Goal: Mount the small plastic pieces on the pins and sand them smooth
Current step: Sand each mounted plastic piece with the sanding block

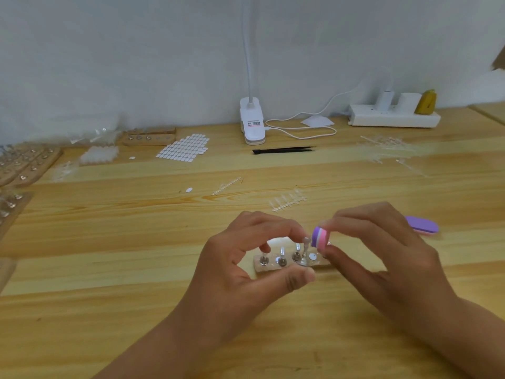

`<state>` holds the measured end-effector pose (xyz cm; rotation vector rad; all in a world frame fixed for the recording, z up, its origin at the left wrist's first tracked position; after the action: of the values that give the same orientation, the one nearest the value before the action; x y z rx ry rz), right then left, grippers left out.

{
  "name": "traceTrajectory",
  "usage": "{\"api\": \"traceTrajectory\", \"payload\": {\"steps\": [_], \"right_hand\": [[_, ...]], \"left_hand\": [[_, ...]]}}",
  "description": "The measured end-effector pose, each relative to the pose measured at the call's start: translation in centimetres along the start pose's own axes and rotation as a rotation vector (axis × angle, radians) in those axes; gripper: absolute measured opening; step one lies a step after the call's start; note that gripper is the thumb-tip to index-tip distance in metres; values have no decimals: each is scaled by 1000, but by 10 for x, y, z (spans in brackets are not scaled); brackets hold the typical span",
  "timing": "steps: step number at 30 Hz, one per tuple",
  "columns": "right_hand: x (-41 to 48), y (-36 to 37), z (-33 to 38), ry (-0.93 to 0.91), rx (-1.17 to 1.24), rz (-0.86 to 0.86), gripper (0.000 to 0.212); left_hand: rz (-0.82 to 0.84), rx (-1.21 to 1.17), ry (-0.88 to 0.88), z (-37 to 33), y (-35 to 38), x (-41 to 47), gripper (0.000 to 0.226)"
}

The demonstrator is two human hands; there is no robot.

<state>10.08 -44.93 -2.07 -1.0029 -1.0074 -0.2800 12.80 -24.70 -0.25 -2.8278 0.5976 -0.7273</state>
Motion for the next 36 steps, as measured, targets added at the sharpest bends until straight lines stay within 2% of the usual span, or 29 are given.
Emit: {"api": "traceTrajectory", "payload": {"steps": [4, 9, 13, 15, 18, 21, 23, 26, 30, 32, 36], "right_hand": [[1, -3, 6, 4, 46, -32, 18], [-2, 0, -2, 37, 51, 73, 19], [-2, -3, 5, 31, 66, -11, 24], [-4, -2, 6, -16, 58, -2, 23], [-1, -1, -2, 28, 53, 20, 22], [0, -5, 4, -10, 39, -48, 22], [-3, -3, 7, -40, 65, -24, 21], [-3, 0, 1, 26, 59, 11, 22], [-1, -5, 5, -12, 38, -77, 21], [-4, -2, 5, -37, 52, -43, 21], [-2, 0, -3, 41, 70, -12, 25]], "left_hand": [[-3, 27, -1, 0, 4, 0, 28], [-16, 31, -6, 2, 5, -2, 28], [-21, 25, -2, 0, 6, -1, 27], [-23, 14, 7, 0, 6, -3, 27], [-34, 7, 13, -1, 4, -4, 27], [-33, 4, -13, -1, 5, -3, 27], [-21, 10, -10, 0, 6, -3, 27], [-34, -14, -30, 1, 3, -4, 27], [-20, -4, -23, -1, 5, -3, 28], [-8, -10, -10, -1, 6, -4, 28], [-29, -10, -18, 0, 4, -4, 31]]}}
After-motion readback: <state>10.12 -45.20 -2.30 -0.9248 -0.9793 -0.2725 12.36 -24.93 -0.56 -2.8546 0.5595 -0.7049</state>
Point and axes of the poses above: each hand's wrist, its own x-axis towards the middle knuckle, its own y-axis out of the palm, z = x × y, the point moved 1 cm from there along x, towards the middle knuckle, and after that the axes turned 8 degrees about -x, right-handed, at the moved point
